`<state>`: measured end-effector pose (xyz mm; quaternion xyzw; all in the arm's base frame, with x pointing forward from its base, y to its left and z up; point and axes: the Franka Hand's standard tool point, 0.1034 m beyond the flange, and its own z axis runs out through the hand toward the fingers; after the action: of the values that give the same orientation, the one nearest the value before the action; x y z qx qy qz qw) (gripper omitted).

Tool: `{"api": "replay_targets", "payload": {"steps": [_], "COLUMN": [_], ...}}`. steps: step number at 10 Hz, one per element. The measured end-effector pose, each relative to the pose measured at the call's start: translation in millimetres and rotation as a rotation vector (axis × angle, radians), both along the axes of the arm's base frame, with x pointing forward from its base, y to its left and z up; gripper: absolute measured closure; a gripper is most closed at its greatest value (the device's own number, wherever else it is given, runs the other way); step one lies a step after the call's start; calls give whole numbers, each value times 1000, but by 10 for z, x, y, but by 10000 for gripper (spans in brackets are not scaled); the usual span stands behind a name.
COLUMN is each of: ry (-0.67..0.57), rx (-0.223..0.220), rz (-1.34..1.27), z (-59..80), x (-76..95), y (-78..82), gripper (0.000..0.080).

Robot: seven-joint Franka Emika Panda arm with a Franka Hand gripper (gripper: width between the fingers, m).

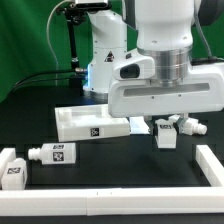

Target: Assemble one leg

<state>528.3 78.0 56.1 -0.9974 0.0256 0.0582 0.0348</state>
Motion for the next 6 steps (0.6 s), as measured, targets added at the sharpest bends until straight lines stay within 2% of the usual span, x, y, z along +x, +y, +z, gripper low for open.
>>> {"api": "replay_targets", "payload": {"steps": [2, 3, 4, 5, 6], "ry": [3, -4, -33, -53, -43], "rx": [-2, -5, -11, -17, -21], "rz": [1, 6, 2, 12, 18], "z": [37, 50, 8, -111, -247], "x": [-77, -230, -443, -754, -953], "y": [12, 3, 11, 53, 52], "gripper": [518, 518, 518, 518, 518]}}
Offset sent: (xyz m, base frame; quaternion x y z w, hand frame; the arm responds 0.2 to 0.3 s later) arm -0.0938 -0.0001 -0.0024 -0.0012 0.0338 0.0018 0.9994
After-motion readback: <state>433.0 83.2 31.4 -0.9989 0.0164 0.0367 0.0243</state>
